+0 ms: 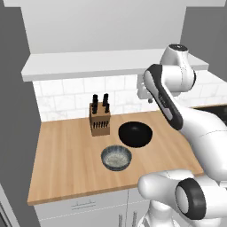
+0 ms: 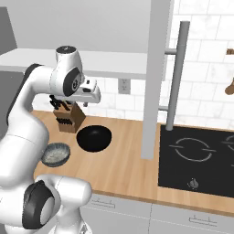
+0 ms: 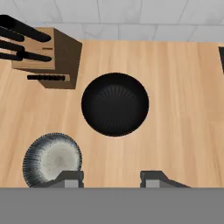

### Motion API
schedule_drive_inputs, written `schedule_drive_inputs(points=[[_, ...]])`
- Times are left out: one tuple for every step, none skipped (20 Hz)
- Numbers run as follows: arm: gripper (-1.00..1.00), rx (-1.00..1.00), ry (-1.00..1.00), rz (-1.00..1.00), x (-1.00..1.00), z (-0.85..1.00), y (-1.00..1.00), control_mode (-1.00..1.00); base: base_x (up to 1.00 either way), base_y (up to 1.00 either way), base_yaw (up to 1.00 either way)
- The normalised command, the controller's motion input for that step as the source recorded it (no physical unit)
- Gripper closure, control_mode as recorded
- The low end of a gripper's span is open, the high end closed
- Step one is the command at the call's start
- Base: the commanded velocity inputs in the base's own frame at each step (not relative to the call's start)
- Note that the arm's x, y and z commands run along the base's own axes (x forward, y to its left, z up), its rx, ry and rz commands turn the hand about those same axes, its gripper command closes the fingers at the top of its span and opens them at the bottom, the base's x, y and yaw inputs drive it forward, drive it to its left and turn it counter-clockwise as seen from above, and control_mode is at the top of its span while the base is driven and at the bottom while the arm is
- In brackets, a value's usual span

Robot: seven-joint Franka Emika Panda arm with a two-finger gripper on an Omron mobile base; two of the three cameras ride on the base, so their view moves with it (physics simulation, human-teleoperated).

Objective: Pick up the bowls on the counter and stack them on top of one another in the open cabinet. Place the smaller bowl on top of the larger bowl.

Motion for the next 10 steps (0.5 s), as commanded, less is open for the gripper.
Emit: schedule_drive_inputs(points=[[-1.0, 0.0, 0.0, 0.01, -0.16, 0.0, 0.13, -1.0, 0.0, 0.0, 0.0], [-1.0, 0.0, 0.01, 0.0, -0.26, -0.03, 0.2, -1.0, 0.0, 0.0, 0.0], [-1.0, 0.0, 0.13, 0.0, 0.0, -0.22, 0.25, -1.0, 0.0, 0.0, 0.0], [-1.0, -0.03, 0.06, 0.0, -0.2, -0.37, 0.6, -1.0, 0.0, 0.0, 0.0], [-1.0, 0.0, 0.0, 0.0, -0.26, -0.73, 0.57, -1.0, 0.0, 0.0, 0.0], [-1.0, 0.0, 0.0, 0.0, -0.25, -1.0, 0.61, -1.0, 0.0, 0.0, 0.0], [-1.0, 0.0, 0.02, 0.0, -0.25, -1.0, 0.47, -1.0, 0.0, 0.0, 0.0], [-1.0, 0.0, 0.02, 0.0, -0.25, -1.0, 0.46, -1.0, 0.0, 0.0, 0.0], [-1.0, 0.0, 0.04, 0.0, -0.19, -1.0, 0.46, -1.0, 0.0, 0.0, 0.0], [-1.0, 0.0, 0.05, 0.0, -0.15, -1.0, 0.5, -1.0, 0.0, 0.0, 0.0]])
